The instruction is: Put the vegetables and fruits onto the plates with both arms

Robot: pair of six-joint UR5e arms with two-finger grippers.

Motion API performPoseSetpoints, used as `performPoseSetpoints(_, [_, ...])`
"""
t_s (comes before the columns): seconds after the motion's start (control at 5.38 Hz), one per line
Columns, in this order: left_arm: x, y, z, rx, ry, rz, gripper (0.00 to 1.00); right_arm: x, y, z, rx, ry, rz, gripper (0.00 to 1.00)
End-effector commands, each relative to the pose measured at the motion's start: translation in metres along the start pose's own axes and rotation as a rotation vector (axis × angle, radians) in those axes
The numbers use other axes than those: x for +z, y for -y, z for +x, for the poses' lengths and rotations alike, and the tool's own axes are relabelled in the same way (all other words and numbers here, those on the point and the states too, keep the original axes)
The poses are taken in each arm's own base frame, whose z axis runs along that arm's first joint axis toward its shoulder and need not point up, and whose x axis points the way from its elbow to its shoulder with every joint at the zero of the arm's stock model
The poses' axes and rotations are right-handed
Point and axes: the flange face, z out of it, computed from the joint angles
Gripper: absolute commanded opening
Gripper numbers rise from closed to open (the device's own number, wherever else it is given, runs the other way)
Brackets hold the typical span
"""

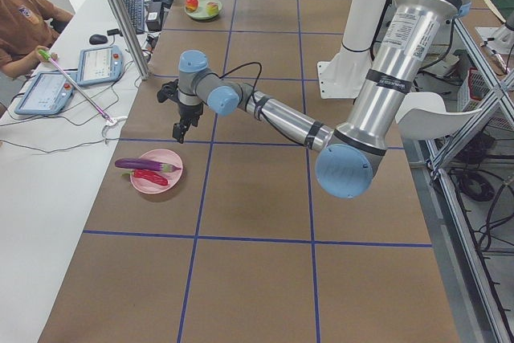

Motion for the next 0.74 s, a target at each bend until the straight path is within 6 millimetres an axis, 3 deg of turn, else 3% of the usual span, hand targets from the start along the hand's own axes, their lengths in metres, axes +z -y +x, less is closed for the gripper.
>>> performPoseSetpoints(0.0, [-0.020,-0.080,-0.088,0.008,-0.025,-0.023,1.00,-0.043,-0.108,0.035,0.039,0.037,0.037,1.00])
performPoseSetpoints(0.19, [-0.021,-0.130,-0.095,-0.015,-0.013,-0.045,1.00,-0.049,-0.145,0.057,0.070,0.028,0.048,1.00])
performPoseSetpoints(0.37, [-0.020,-0.144,-0.106,-0.054,0.000,-0.039,1.00,-0.042,-0.162,0.071,0.089,0.019,0.047,1.00])
performPoseSetpoints(0.56, [-0.022,-0.145,-0.105,-0.038,-0.002,-0.008,1.00,-0.034,-0.171,0.079,0.100,0.009,0.032,1.00])
